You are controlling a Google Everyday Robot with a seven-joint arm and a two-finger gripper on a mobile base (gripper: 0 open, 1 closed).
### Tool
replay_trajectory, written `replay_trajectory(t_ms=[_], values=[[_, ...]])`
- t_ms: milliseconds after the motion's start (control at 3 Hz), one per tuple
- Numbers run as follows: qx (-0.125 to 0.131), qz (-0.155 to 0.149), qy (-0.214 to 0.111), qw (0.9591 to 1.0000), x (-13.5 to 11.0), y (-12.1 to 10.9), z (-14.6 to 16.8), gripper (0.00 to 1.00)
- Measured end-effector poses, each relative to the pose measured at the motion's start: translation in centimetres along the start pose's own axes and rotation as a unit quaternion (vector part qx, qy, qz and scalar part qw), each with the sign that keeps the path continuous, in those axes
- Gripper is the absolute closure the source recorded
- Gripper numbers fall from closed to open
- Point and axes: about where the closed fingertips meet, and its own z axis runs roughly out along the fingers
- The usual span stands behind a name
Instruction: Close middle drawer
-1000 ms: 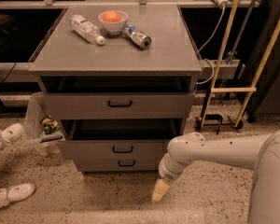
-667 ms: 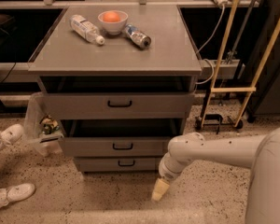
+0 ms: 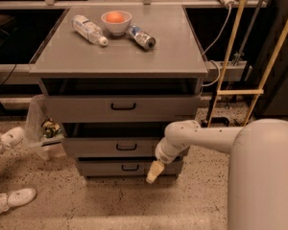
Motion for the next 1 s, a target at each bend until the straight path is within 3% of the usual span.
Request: replay_trajectory(t_ms=[333, 667, 1000], values=[[0.048, 0.007, -0.038, 0.9981, -4.0, -4.6, -2.0, 0.0], [0.048, 0.007, -0.038, 0.9981, -4.0, -4.6, -2.0, 0.0], [0.015, 0.028, -0.01, 0.9994, -3.2, -3.1, -1.8, 0.0]])
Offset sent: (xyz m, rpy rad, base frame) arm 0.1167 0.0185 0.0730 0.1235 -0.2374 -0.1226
